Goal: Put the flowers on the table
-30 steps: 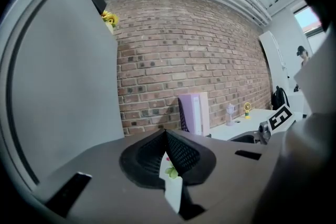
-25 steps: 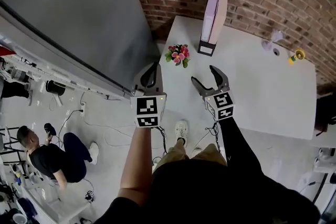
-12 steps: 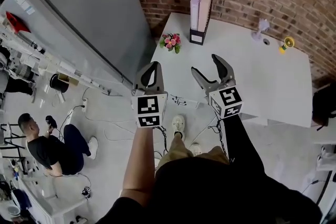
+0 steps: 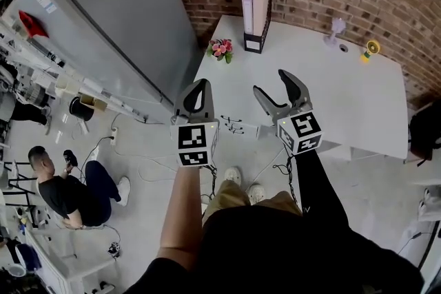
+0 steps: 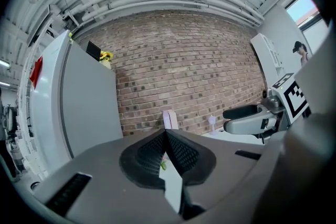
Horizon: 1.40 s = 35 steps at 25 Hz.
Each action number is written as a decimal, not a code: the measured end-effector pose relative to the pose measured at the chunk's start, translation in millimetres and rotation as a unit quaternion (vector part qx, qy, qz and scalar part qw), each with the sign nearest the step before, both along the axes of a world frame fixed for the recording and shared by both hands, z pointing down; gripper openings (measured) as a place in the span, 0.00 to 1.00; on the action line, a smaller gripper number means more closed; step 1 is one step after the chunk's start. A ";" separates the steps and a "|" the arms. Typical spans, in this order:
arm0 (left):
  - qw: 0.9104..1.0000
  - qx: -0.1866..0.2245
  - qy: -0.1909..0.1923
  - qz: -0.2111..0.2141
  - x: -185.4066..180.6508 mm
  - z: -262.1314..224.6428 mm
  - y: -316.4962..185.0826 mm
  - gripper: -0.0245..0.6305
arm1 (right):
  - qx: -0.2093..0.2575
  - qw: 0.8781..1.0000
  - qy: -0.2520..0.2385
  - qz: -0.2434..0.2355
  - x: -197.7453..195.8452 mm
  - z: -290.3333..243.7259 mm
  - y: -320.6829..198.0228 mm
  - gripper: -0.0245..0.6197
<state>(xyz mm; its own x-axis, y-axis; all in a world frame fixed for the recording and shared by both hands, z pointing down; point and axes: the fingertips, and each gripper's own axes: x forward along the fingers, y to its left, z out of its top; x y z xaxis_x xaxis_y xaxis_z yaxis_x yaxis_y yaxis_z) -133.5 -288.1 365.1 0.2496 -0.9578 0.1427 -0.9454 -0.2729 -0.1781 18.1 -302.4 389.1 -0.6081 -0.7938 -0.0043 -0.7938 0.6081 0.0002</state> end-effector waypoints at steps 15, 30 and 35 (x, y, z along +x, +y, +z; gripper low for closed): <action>1.000 0.019 0.005 -0.002 0.4 -11.0 6.7 0.05 | 0.050 0.999 0.011 0.001 -4.5 -31.4 1.0 0.04; 1.000 0.028 0.010 -0.008 -1.9 -13.4 26.7 0.05 | 0.044 0.999 0.017 0.008 3.1 -28.2 17.2 0.04; 0.999 0.029 0.009 -0.008 -4.7 -13.9 32.7 0.05 | 0.042 0.999 0.017 0.011 2.1 -27.6 22.7 0.04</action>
<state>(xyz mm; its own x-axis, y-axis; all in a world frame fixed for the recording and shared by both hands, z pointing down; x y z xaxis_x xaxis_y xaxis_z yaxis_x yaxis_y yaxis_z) -138.2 -255.4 351.2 0.2372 -0.9681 0.0814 -0.9526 -0.2482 -0.1758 20.2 -279.7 361.5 -0.5917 -0.8045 -0.0512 -0.8055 0.5874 0.0787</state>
